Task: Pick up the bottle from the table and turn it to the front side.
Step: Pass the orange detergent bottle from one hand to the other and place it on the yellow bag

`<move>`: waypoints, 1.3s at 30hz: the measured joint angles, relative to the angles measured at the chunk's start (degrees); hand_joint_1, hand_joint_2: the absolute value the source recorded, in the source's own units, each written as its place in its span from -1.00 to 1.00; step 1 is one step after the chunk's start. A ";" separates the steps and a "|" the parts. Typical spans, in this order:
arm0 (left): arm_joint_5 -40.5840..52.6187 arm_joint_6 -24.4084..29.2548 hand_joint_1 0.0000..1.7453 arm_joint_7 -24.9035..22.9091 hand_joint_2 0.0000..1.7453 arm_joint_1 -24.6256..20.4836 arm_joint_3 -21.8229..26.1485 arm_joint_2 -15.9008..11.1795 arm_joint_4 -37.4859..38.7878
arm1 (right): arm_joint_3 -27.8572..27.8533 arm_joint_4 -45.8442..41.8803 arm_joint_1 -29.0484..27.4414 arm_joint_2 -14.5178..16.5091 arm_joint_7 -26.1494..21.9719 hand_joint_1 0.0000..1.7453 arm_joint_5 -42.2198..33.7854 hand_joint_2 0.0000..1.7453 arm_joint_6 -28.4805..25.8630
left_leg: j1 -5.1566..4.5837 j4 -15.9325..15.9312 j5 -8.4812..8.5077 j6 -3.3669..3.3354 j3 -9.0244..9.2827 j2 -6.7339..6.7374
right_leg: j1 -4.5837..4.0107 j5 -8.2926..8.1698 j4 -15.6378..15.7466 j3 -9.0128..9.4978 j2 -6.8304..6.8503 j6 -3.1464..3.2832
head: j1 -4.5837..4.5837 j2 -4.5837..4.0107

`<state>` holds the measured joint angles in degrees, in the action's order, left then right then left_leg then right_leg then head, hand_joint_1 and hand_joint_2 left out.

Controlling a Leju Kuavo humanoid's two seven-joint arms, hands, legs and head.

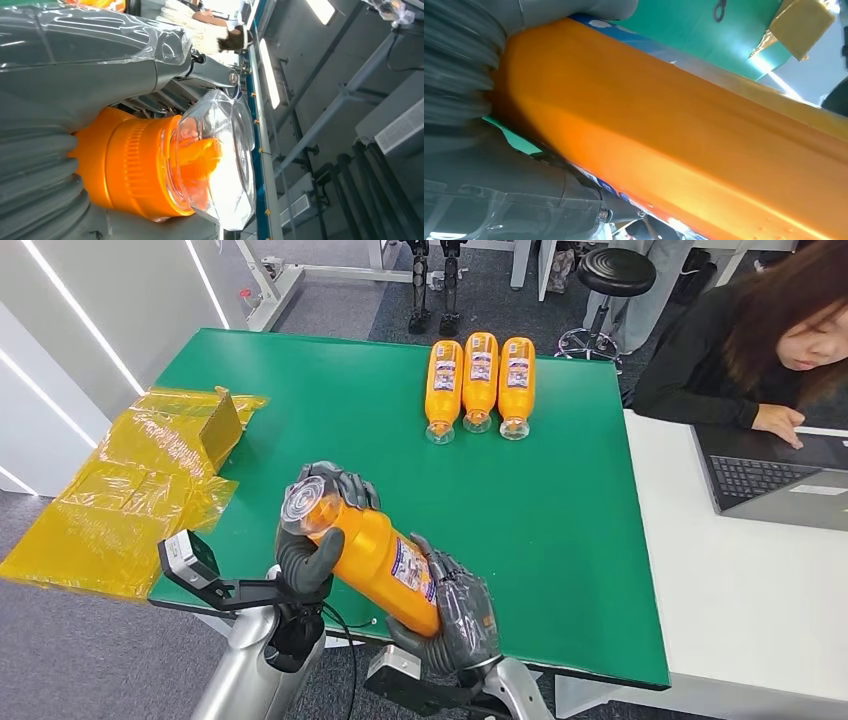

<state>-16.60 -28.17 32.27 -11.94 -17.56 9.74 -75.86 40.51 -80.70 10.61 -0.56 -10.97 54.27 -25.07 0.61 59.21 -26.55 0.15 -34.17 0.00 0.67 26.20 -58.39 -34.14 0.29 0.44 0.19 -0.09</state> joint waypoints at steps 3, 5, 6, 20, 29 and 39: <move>0.97 0.94 1.00 0.12 1.00 -0.05 -0.06 0.00 0.86 | 0.14 0.32 0.70 1.13 -0.73 -1.00 0.82 1.00 -0.08 | 0.00 0.00 0.00 0.00 0.00 0.02 | 0.00 0.00 0.00 -0.04 -0.04 0.00 | -0.01 0.00; 1.42 1.40 1.00 0.11 1.00 0.21 -0.08 0.00 1.13 | 0.33 0.37 1.06 1.71 -1.16 -1.00 0.55 1.00 -0.15 | 0.00 0.00 0.00 0.00 0.00 0.04 | 0.00 0.00 0.00 -0.06 -0.07 0.00 | 0.00 0.00; 1.56 1.62 1.00 0.12 1.00 0.31 -0.07 0.00 1.17 | 0.39 0.43 1.21 1.93 -1.33 -1.00 0.40 1.00 -0.19 | 0.00 0.00 0.00 0.00 0.00 0.04 | 0.00 0.00 0.00 -0.06 -0.07 0.00 | 0.00 0.00; 25.23 20.61 1.00 4.47 1.00 -1.60 -0.09 -1.25 1.22 | 0.74 2.69 1.18 2.60 -2.60 -1.00 -1.46 1.00 -1.54 | 0.00 0.00 0.01 0.02 -0.01 0.03 | 0.00 -0.01 0.00 -0.06 -0.07 0.00 | 0.00 0.00; 47.88 36.26 1.00 3.85 1.00 -4.24 0.29 -4.97 1.04 | 3.26 4.59 0.91 1.70 -7.04 -1.00 -6.31 1.00 -3.51 | 0.01 0.00 0.03 0.05 -0.01 0.05 | -0.01 0.00 -0.02 -0.09 -0.11 0.01 | 0.00 0.00; 77.54 51.81 1.00 -5.94 1.00 -8.09 -0.09 -11.19 6.29 | 5.77 8.08 2.04 0.46 -9.45 -1.00 -12.45 1.00 -5.72 | 0.01 0.00 0.04 0.06 0.00 0.05 | -0.01 -0.01 -0.02 -0.09 -0.11 0.01 | 0.00 0.00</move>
<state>60.94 23.64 26.33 -20.03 -17.64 -1.45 -69.57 46.27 -72.63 12.65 -0.10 -20.43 41.82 -30.79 0.62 59.21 -26.51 0.20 -34.18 0.05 0.66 26.19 -58.41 -34.23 0.18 0.45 0.19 -0.09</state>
